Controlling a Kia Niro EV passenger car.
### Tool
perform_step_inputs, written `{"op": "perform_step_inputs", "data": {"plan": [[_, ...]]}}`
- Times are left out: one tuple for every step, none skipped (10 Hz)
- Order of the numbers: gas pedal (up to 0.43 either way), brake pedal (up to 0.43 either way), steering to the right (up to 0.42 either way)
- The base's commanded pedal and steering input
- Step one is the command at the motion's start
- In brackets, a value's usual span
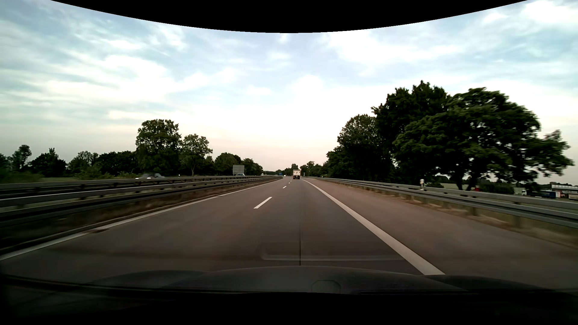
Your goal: Follow the waypoints while adhering to traffic rules and regulations
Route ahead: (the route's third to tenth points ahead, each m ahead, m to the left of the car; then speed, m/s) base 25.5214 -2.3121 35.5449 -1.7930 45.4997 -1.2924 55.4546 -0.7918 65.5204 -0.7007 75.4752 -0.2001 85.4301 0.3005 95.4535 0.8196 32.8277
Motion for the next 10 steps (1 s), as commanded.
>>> {"op": "perform_step_inputs", "data": {"plan": [[0.209,0.006,-0.003],[0.209,0.006,-0.004],[0.197,0.006,-0.004],[0.177,0.006,-0.004],[0.138,0.006,-0.004],[0.130,0.006,-0.004],[0.130,0.006,-0.005],[0.130,0.006,-0.005],[0.138,0.006,-0.005],[0.150,0.006,-0.005]]}}
